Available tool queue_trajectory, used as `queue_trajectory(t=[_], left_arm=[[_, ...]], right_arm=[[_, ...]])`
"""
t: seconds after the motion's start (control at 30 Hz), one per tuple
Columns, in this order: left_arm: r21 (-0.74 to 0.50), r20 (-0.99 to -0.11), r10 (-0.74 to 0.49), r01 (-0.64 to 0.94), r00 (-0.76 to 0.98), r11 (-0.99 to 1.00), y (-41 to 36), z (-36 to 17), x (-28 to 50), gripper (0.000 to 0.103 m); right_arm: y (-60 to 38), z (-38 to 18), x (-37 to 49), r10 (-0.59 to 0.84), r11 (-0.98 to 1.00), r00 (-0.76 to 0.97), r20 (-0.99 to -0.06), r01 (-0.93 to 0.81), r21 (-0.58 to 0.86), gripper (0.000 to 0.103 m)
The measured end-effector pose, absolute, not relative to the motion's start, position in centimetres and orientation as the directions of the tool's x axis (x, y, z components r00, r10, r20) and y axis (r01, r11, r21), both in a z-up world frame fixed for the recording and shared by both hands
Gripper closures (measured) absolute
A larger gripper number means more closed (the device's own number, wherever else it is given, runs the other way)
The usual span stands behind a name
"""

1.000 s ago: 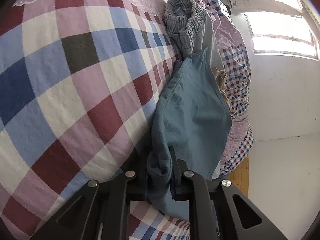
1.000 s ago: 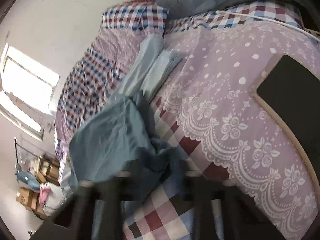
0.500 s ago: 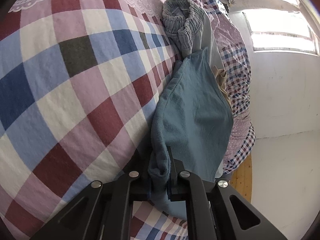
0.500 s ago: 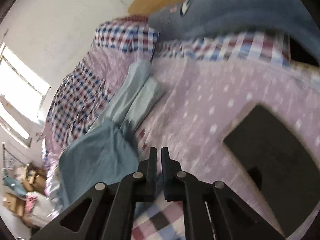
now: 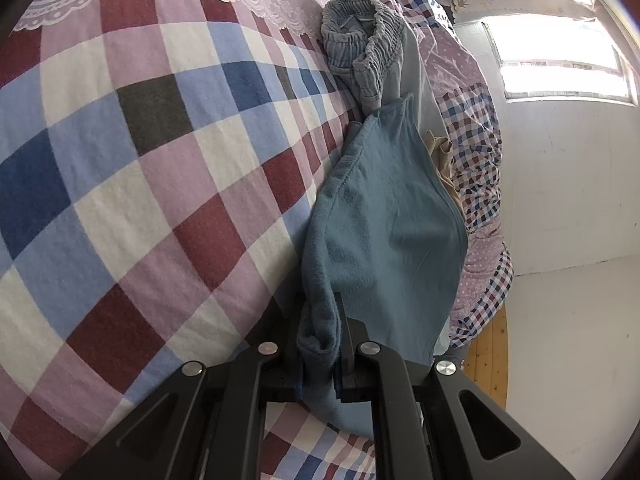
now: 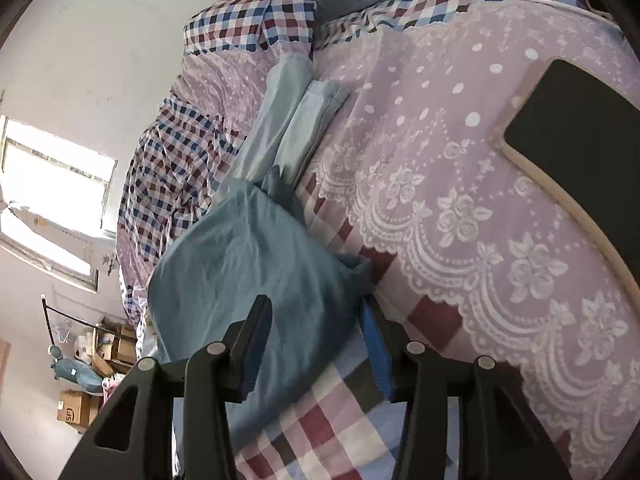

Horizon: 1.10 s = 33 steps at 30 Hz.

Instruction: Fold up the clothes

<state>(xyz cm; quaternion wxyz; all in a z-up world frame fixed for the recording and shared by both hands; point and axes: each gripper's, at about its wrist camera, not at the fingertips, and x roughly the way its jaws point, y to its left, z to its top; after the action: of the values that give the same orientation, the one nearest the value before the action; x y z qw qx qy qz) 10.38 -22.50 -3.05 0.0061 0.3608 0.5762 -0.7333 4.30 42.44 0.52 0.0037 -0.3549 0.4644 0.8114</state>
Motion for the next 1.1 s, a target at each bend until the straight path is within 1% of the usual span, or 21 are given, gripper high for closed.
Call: queue_trajectory(t=[0.37,0.67,0.87,0.93,1.1], left_arm=[[-0.846,-0.529,0.418,0.42,-0.739,-0.329,-22.6,-3.2,10.3,0.094],[-0.85,-0.523,0.428,0.416,-0.737,-0.323,-22.7,-3.2,10.4,0.094],[-0.849,-0.524,0.431,0.413,-0.735,-0.33,-22.6,-3.2,10.3,0.094],[-0.849,-0.524,0.43,0.411,-0.735,-0.333,-22.6,-3.1,10.2,0.094],[-0.85,-0.523,0.43,0.408,-0.736,-0.335,-22.7,-3.1,10.2,0.094]], right_arm=[[42.1,0.3,1.8,-0.298,-0.606,-0.753,-0.586,-0.325,0.726,0.053],[42.8,-0.3,1.5,-0.325,-0.536,-0.776,-0.54,-0.32,0.782,0.052],[42.1,-0.2,0.8,-0.326,-0.575,-0.756,-0.567,-0.317,0.754,0.052],[41.5,0.0,0.3,-0.314,-0.614,-0.739,-0.596,-0.322,0.721,0.052],[40.6,0.2,-0.2,-0.299,-0.663,-0.724,-0.622,-0.312,0.681,0.053]])
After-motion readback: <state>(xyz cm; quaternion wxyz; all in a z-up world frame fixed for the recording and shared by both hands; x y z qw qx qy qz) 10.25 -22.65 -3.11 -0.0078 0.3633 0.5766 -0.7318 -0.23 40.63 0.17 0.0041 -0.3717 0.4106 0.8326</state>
